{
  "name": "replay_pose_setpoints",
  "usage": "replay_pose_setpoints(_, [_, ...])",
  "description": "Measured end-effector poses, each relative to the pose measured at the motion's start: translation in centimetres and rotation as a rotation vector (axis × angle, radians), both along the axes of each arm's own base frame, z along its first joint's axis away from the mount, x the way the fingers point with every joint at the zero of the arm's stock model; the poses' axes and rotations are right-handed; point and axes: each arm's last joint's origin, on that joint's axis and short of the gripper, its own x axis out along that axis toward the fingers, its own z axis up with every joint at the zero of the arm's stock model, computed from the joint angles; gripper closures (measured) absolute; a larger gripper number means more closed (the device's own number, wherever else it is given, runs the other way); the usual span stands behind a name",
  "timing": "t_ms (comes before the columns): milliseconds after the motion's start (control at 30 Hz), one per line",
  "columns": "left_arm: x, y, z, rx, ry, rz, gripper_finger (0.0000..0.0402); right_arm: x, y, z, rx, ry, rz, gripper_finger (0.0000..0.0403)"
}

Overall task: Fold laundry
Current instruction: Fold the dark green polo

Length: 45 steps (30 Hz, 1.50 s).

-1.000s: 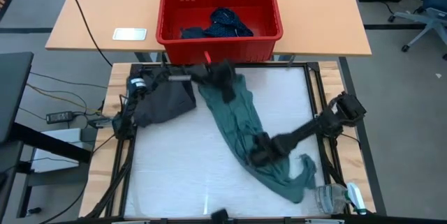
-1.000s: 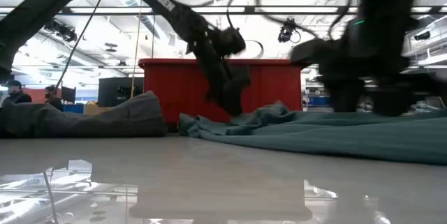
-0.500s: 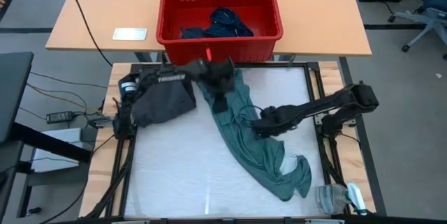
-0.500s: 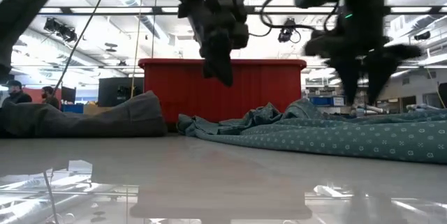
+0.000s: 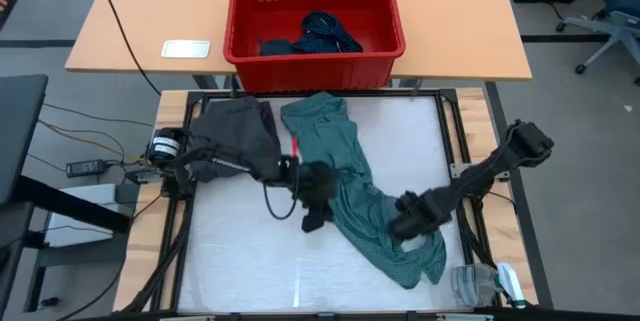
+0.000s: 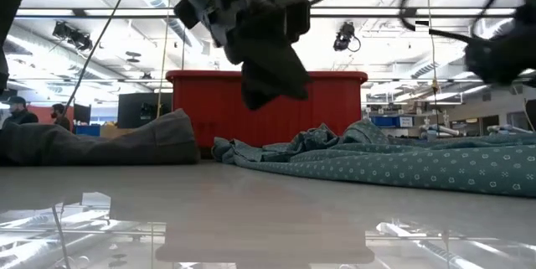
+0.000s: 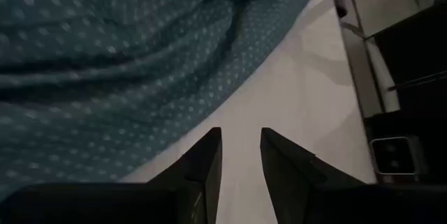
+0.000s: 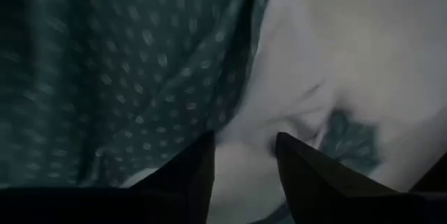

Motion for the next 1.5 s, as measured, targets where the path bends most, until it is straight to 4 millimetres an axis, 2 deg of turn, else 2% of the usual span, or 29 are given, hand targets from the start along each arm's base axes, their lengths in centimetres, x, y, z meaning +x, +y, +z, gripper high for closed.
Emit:
replay_pose_setpoints(100, [-0.8, -0.9, -1.1, -0.014, 0.071, 0.004, 0.0297, 0.5, 2.8, -0.8, 0.139, -0.01, -0.093, 0.026])
replay_pose_setpoints(167, [-1.5, -1.5, -1.8, -0.019, 0.124, -0.001, 0.0297, 1.6, 4.9, -0.8, 0.236, -0.081, -0.164, 0.0267])
replay_pose_setpoints(300, [-3.4, -2.6, -2.5, -0.037, 0.209, 0.005, 0.0297, 4.9, 8.2, -0.2, 0.395, -0.4, -0.224, 0.0272])
replay_pose_setpoints(400, [-5.0, -3.4, -2.3, -0.062, 0.245, 0.058, 0.0297, 6.9, 9.3, 0.5, 0.473, -0.612, -0.107, 0.0272])
replay_pose_setpoints(500, [-6.2, -4.1, -1.4, -0.076, 0.247, 0.131, 0.0297, 7.1, 9.3, 1.3, 0.486, -0.666, 0.021, 0.0272])
replay_pose_setpoints(633, [-6.4, -5.6, 0.6, -0.116, 0.152, 0.223, 0.0297, 5.9, 9.0, 2.6, 0.442, -0.704, 0.264, 0.0272])
replay_pose_setpoints(733, [-6.0, -7.4, 1.9, -0.196, 0.05, 0.282, 0.0297, 4.5, 8.5, 2.8, 0.307, -0.706, 0.487, 0.0272])
replay_pose_setpoints(833, [-5.3, -10.1, 2.6, -0.246, -0.058, 0.305, 0.0297, 3.1, 8.1, 2.1, 0.099, -0.673, 0.74, 0.0272])
replay_pose_setpoints(933, [-5.5, -12.9, 1.9, -0.253, -0.053, 0.351, 0.0297, 2.1, 8.2, 1.3, -0.106, -0.667, 0.984, 0.0272])
replay_pose_setpoints(1033, [-6.1, -15.6, 1.3, -0.275, -0.024, 0.401, 0.0297, 2.1, 8.2, 0.8, -0.251, -0.679, 1.153, 0.0269])
replay_pose_setpoints(1133, [-6.4, -17.9, 1.3, -0.317, -0.02, 0.418, 0.0297, 2.2, 8.2, 0.5, -0.343, -0.684, 1.258, 0.0269])
replay_pose_setpoints(1233, [-6.2, -19.6, 0.9, -0.321, -0.008, 0.435, 0.0297, 2.2, 8.0, -0.1, -0.365, -0.652, 1.333, 0.0268])
replay_pose_setpoints(1333, [-5.9, -20.4, 0.6, -0.304, 0.002, 0.446, 0.0297, 2.3, 7.9, -0.6, -0.323, -0.648, 1.383, 0.0268])
replay_pose_setpoints(1500, [-5.0, -20.8, 0.0, -0.308, 0.011, 0.462, 0.0297, 2.2, 7.7, -1.6, -0.258, -0.602, 1.404, 0.0279])
